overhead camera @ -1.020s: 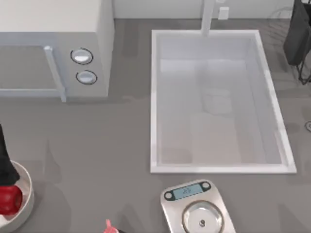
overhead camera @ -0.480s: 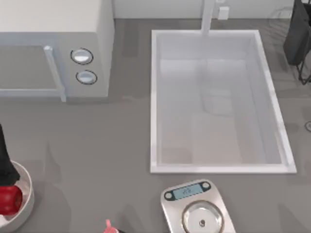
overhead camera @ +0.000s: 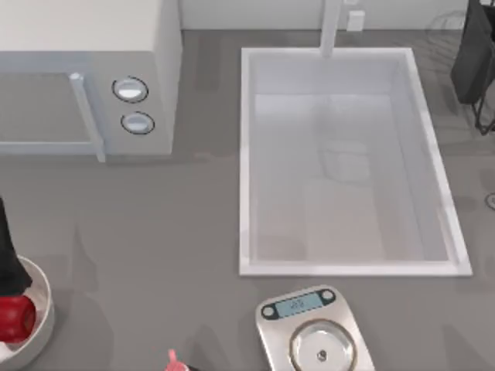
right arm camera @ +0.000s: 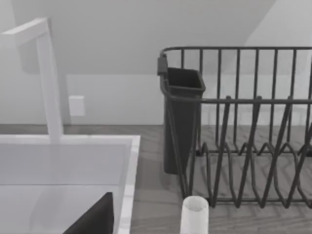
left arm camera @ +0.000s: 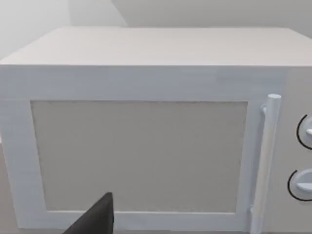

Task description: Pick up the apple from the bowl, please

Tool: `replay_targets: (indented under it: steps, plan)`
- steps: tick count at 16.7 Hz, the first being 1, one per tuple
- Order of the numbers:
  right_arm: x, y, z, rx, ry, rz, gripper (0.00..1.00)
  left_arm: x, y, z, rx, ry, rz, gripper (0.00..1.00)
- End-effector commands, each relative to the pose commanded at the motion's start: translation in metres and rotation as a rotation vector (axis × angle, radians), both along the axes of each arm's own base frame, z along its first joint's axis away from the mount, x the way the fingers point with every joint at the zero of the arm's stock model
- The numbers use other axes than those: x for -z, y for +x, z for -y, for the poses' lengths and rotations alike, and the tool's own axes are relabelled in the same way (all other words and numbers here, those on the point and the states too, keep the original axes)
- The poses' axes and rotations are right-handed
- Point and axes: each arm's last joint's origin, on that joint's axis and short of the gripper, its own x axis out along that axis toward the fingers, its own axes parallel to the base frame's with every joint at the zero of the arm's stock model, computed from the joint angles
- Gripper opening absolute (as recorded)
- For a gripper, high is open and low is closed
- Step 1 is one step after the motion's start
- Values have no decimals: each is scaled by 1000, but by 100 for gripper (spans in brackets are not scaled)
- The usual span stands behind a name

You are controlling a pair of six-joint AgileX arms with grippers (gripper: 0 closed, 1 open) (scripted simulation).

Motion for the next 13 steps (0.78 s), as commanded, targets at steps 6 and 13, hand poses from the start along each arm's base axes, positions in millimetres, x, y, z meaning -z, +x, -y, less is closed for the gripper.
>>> replay_targets:
  steps: [6,13]
  plan:
    - [0,0,0,0,0,0,100,-4,0,0,1,-1,-38,100]
    - [0,0,0,0,0,0,100,-34,20,1,12,-3,-554,100]
